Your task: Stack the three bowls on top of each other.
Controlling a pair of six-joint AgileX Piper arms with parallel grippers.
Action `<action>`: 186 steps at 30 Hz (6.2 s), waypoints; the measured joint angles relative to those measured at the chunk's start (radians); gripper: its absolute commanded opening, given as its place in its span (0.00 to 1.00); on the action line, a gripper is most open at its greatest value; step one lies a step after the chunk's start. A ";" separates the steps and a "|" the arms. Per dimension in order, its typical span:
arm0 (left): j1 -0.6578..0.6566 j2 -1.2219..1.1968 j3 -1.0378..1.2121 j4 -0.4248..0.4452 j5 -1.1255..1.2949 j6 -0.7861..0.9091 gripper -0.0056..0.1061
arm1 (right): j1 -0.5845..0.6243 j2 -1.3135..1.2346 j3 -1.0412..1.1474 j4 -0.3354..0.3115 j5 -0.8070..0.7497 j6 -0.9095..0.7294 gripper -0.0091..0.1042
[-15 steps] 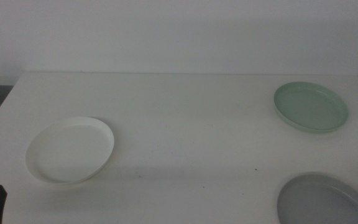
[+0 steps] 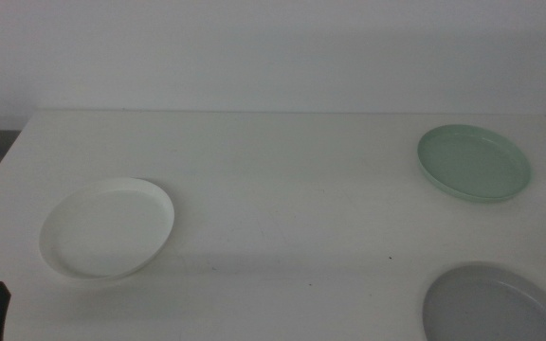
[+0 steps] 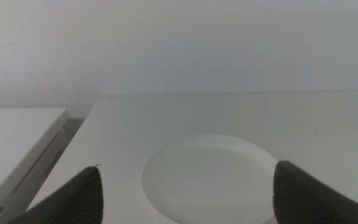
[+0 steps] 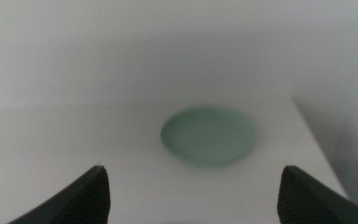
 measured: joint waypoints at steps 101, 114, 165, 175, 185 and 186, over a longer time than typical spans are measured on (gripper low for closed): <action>0.000 0.000 0.000 0.000 0.000 0.000 0.89 | -0.034 1.246 -0.349 0.126 0.374 0.024 0.06; 0.000 0.000 0.000 0.000 0.000 0.000 0.89 | 0.219 1.575 -0.932 0.254 0.428 0.027 0.06; 0.000 0.000 0.000 0.000 0.000 0.000 0.89 | -0.194 1.884 -1.400 0.090 0.399 -0.055 0.90; 0.000 0.000 0.000 0.000 0.000 0.000 0.89 | -0.286 2.048 -1.400 0.210 0.343 -0.133 0.83; 0.000 0.000 0.000 0.000 0.000 0.000 0.89 | -0.264 2.102 -1.400 0.239 0.312 -0.158 0.61; 0.000 0.000 0.000 0.000 0.000 0.000 0.89 | -0.264 2.104 -1.400 0.239 0.310 -0.158 0.52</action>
